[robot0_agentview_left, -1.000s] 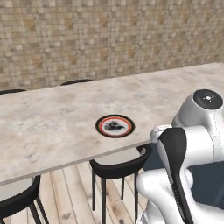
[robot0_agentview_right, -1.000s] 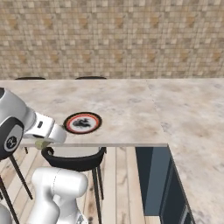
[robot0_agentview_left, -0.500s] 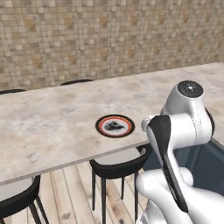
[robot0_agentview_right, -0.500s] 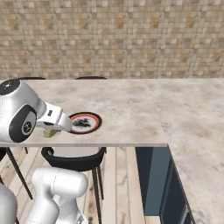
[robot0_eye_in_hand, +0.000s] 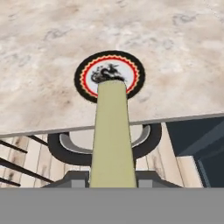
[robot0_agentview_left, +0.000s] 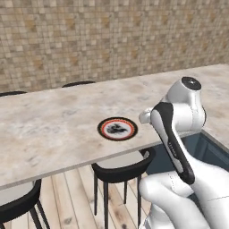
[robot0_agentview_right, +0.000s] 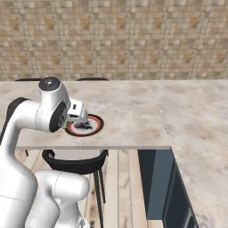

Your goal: Retrieve the butter from the fridge and place it on a plate on the dining table. Then retrieve the butter knife by the fridge and place it near the plate.

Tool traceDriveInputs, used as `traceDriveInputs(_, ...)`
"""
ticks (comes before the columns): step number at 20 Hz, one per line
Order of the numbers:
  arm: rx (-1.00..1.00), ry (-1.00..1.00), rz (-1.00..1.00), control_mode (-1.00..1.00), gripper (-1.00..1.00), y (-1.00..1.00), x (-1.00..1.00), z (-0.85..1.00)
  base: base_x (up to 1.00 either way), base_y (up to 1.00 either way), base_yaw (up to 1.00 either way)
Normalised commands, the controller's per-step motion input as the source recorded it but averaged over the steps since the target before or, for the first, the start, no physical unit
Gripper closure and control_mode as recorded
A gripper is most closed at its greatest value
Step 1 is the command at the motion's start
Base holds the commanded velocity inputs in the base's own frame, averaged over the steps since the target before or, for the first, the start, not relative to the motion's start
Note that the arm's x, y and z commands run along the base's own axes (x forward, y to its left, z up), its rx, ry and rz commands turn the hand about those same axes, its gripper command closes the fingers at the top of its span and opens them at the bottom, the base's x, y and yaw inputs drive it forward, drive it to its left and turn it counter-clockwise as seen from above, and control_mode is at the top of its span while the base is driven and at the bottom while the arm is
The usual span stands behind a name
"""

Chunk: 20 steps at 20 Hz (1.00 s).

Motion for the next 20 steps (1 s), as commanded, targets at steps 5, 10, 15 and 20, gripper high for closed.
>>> traceDriveInputs(5, 0.01, 0.0, 0.08, -1.0, 1.0, 0.03, 0.76, -0.25, 0.0, 0.0, 0.0)
traceDriveInputs(10, -0.07, 0.05, 0.0, -1.0, 1.0, 0.12, 0.69, -0.28, 0.0, 0.0, 0.0)
traceDriveInputs(15, -0.09, 0.08, 0.0, -1.0, 1.0, 0.08, 0.7, -0.38, 0.0, 0.0, 0.0)
traceDriveInputs(20, -0.07, 0.06, 0.0, -1.0, 1.0, 0.04, 0.63, -0.37, 0.0, 0.0, 0.0)
